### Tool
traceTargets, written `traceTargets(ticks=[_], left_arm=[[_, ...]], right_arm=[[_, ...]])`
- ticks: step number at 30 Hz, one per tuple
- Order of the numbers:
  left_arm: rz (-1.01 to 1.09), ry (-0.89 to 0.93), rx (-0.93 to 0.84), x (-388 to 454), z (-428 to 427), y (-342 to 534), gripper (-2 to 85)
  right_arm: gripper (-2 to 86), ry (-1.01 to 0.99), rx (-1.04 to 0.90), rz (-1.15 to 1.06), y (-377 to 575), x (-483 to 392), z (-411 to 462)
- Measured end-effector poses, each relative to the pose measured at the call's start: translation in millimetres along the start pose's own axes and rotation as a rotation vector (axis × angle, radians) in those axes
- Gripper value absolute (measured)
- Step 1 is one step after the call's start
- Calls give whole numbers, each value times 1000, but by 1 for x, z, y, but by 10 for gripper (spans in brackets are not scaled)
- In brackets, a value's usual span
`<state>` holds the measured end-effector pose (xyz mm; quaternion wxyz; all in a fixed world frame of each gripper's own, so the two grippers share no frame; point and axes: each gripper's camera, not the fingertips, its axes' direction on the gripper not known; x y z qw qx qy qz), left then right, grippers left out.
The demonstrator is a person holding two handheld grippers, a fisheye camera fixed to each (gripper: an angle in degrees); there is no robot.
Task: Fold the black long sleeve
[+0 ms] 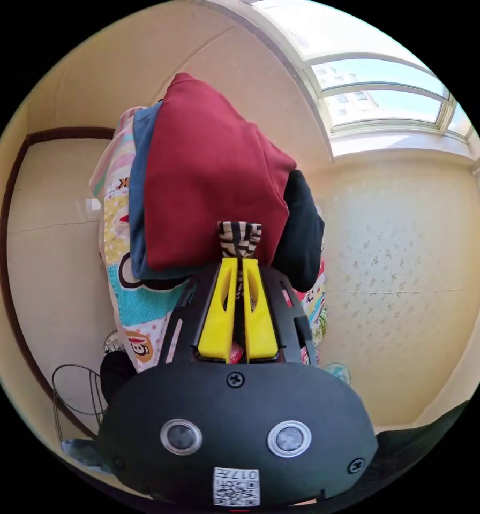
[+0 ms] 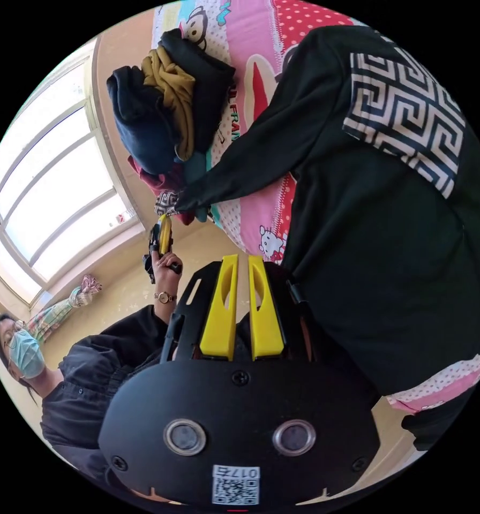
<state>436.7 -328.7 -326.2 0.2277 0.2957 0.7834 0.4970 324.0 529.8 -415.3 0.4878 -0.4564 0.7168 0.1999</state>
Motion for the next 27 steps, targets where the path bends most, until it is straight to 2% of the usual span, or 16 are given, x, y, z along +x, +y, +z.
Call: traceTargets(ticks=[2,5,10,13,15,17,20,22,24,27], left_arm=[[94,53,-21,25,-8,3,1],[280,101,-74,76,-16,11,0],[498,174,-136,141,-10,33,0],[550,238,-161,164,-1,47,8],[603,258,-175,177,5,58,27],[609,240,-227,175,16,59,49],[531,319,-220,148,16,54,61],[497,317,-253,129,21,52,54],[458,269,-349,105,38,55,58],[457,217,-489,81,64,68,63]], right_arm=[[45,-9,37,-68,10,-14,-1],[70,54,107,-322,25,-85,3],[115,361,215,-773,36,-240,38],[109,588,255,-917,22,-285,73],[88,655,182,-948,2,-293,96],[57,659,144,-912,-15,-292,102],[48,518,275,-748,-23,-271,51],[44,333,480,-664,-2,-231,-18],[43,231,678,-591,28,-185,-69],[39,197,956,-387,81,-82,-121]])
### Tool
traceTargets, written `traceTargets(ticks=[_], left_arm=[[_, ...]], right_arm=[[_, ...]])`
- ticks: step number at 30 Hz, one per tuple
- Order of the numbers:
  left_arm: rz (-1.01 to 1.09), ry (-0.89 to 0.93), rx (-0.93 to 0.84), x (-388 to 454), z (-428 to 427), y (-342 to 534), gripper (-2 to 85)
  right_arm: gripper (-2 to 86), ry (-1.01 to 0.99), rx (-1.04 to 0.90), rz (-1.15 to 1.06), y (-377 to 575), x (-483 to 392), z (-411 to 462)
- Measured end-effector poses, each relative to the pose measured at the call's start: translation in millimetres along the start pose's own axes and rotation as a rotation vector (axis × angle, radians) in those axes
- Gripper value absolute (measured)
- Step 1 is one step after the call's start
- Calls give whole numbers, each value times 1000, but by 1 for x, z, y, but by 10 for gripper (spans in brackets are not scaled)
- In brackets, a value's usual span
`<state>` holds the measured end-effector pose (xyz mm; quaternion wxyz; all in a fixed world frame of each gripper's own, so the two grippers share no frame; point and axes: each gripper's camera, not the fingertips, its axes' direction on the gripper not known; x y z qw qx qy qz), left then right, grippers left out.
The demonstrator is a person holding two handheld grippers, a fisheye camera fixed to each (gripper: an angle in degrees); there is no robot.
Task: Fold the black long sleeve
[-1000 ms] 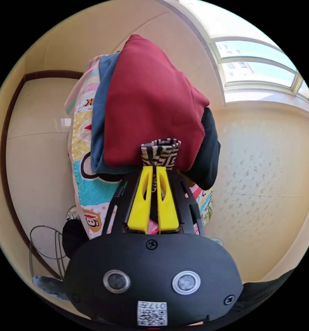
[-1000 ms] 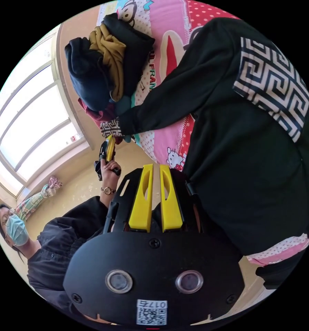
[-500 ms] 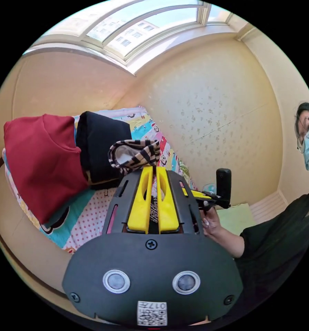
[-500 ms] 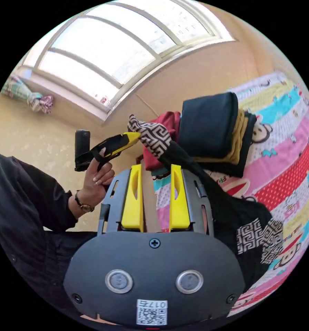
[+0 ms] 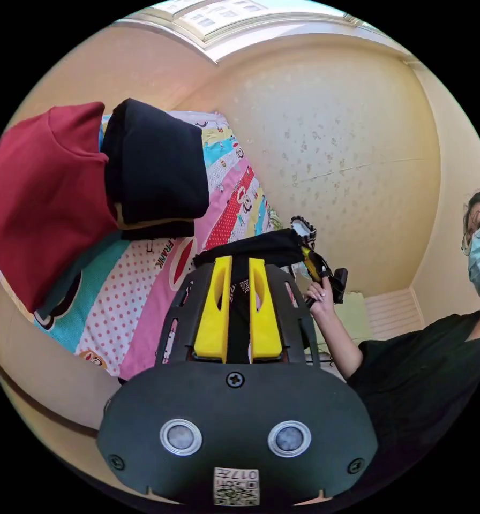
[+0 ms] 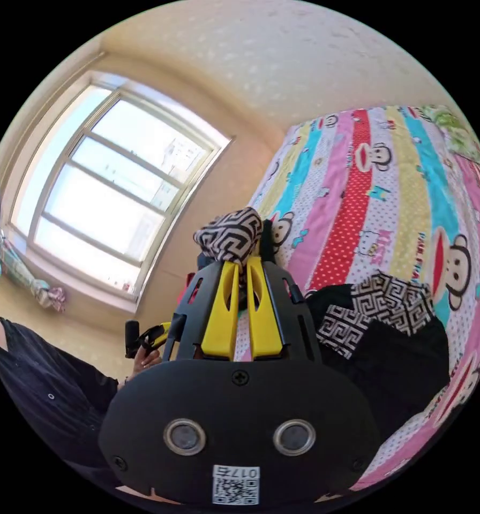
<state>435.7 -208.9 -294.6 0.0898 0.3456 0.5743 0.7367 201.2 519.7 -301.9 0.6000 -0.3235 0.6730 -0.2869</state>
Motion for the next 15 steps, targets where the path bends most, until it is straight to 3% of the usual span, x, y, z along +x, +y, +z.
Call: traceTargets(ticks=[2,4,7,11,15], left_arm=[[-8,-8,-101,-13,22,9,64],[-33,-7,-192,-27,44,19,65],[-63,3,-289,-44,72,39,67],[-78,-7,-349,-54,84,56,68],[-31,-62,-396,-65,94,57,71]], right_arm=[[36,133,63,150,35,64,-24],[30,269,68,493,97,164,-32],[23,206,17,857,173,255,-20],[19,136,91,808,183,250,-21],[17,71,133,595,156,196,-29]])
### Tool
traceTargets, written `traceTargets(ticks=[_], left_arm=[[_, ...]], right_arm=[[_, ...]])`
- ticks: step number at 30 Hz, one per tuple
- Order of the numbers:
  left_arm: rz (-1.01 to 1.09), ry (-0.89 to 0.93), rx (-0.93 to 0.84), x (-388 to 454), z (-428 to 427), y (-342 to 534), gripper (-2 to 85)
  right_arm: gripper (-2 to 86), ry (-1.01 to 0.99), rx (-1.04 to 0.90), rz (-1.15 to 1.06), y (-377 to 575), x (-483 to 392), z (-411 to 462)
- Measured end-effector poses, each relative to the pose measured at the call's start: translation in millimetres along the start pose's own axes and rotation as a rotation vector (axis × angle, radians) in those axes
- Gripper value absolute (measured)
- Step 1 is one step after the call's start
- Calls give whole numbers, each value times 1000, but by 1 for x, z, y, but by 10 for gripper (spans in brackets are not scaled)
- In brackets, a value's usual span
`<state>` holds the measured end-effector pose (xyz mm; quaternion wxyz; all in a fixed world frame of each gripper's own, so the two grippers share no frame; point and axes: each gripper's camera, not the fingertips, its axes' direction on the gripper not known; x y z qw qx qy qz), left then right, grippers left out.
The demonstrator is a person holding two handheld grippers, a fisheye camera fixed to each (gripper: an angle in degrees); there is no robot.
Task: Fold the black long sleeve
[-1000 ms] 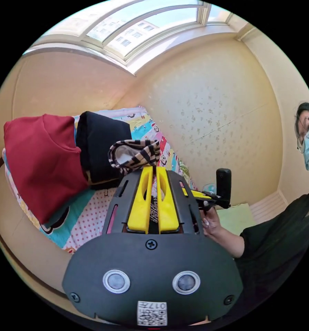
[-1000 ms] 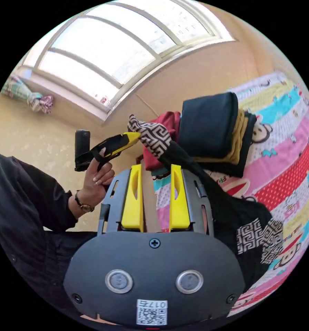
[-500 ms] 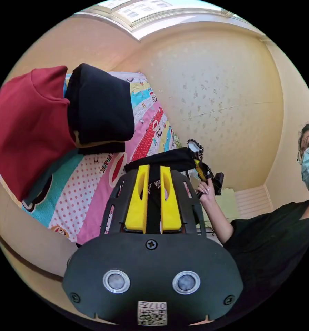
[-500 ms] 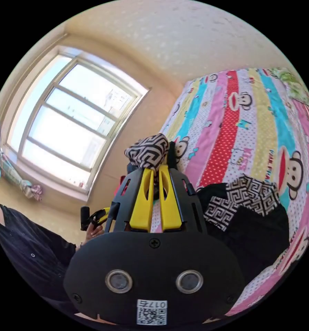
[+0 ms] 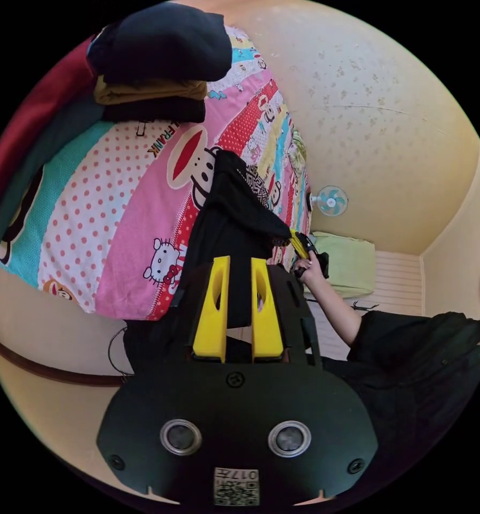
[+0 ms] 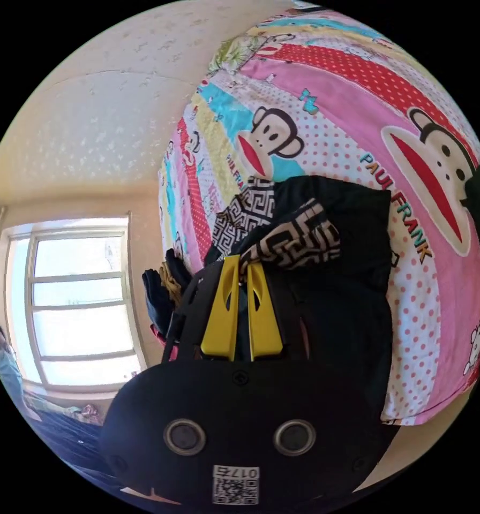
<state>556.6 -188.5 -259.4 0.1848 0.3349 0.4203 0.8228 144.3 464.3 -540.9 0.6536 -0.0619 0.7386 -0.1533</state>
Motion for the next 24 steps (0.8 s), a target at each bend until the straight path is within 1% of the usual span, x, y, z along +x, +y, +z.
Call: traceTargets(ticks=[2,3,4,6,7,8,9,11,12,13,14,17,18,19,20,22,24], left_arm=[[19,-69,-36,-9,9,-4,89],[21,-113,-57,-18,16,-5,105],[19,-130,-66,-23,19,-6,113],[-4,-177,-120,-46,34,-6,124],[-21,-188,-137,-53,37,-6,124],[-55,-193,-162,-65,42,-5,125],[-80,-176,-168,-73,44,-3,125],[-100,-161,-159,-79,44,-1,124],[-105,-167,-155,-80,43,0,122],[-107,-172,-156,-81,44,0,121],[-111,-183,-161,-83,45,0,120],[-124,-200,-172,-89,52,-2,121],[-127,-205,-174,-90,55,-3,122],[-130,-208,-175,-91,56,-4,122],[-137,-212,-175,-93,58,-5,123],[-152,-211,-170,-96,60,-4,123],[-178,-203,-164,-102,60,-2,123]], right_arm=[[17,35,-9,-81,2,-16,-1],[18,90,-28,-100,2,-16,1],[19,158,-46,-82,4,-4,5],[21,208,-79,5,7,28,11],[22,139,-107,76,9,49,12],[23,79,-108,93,10,57,11],[23,-33,-84,91,11,62,5],[26,-122,-50,65,7,56,-5],[35,-166,-51,8,1,43,-11],[46,-157,-55,-47,-7,30,-17],[53,-131,-55,-63,-11,25,-19],[87,80,-104,-47,-38,24,-11],[103,183,-150,41,-51,39,1],[113,241,-205,132,-63,58,16],[117,244,-237,160,-68,67,25],[97,266,-378,205,-83,93,63],[68,306,-382,192,-91,92,71]])
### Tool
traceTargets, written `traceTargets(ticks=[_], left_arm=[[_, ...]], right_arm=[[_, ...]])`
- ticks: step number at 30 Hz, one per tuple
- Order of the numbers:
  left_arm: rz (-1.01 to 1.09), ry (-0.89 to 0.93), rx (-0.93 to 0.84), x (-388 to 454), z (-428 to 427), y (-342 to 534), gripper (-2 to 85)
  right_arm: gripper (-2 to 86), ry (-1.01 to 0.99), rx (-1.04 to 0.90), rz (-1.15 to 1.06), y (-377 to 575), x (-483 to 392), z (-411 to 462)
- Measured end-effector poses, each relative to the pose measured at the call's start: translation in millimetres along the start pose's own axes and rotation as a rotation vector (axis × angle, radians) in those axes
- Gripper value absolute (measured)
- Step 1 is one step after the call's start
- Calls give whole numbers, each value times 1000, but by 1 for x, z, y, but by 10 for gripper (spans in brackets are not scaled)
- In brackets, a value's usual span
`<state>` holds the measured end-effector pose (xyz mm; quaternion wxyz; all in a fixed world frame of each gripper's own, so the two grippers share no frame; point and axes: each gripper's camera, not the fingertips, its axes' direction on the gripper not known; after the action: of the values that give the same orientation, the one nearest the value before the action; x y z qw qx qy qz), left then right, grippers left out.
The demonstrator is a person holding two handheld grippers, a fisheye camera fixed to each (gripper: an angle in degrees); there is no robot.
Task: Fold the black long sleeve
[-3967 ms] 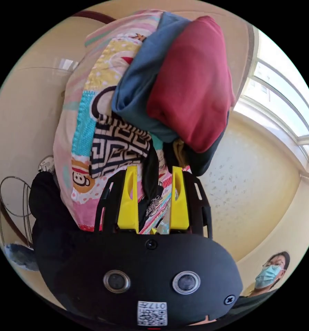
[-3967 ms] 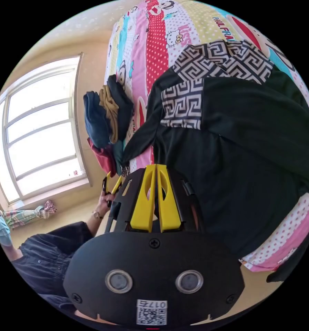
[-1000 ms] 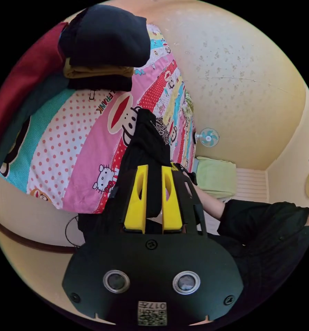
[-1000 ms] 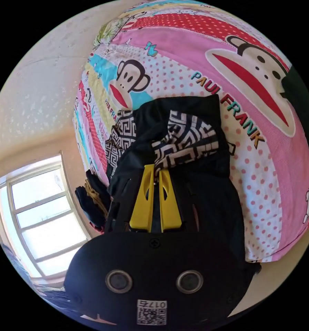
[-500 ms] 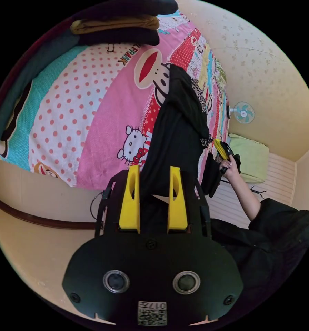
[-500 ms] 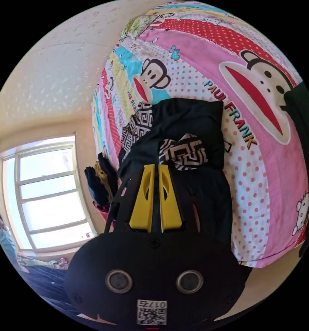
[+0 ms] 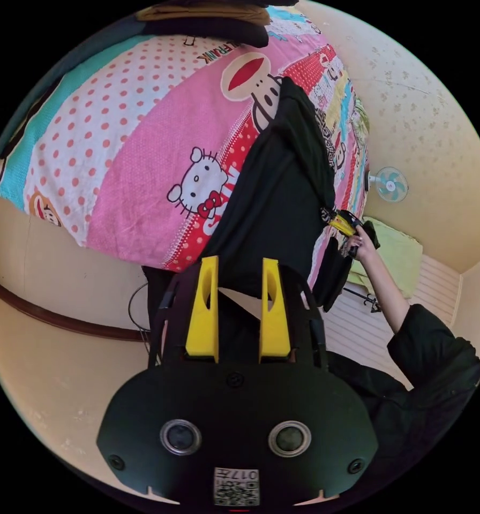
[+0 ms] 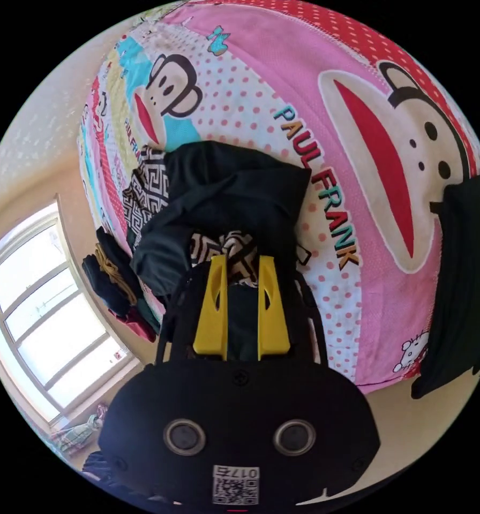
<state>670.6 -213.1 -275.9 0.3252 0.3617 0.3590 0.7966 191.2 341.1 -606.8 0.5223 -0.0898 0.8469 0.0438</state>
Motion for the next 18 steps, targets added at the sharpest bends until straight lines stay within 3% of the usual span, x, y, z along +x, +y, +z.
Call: traceTargets(ticks=[6,9,11,13,18], left_arm=[[-21,-15,31,-18,-12,7,123],[-45,24,86,-33,-20,4,138],[-49,36,117,-41,-27,0,152],[-40,16,119,-47,-30,-6,161],[63,-166,-47,-53,-17,-28,186]], right_arm=[[44,-210,272,-330,47,-63,-81],[48,-164,374,-345,62,-50,-91],[56,-100,362,-268,51,-15,-71],[69,-70,218,-7,34,54,-35],[85,-114,137,-52,76,105,-11]])
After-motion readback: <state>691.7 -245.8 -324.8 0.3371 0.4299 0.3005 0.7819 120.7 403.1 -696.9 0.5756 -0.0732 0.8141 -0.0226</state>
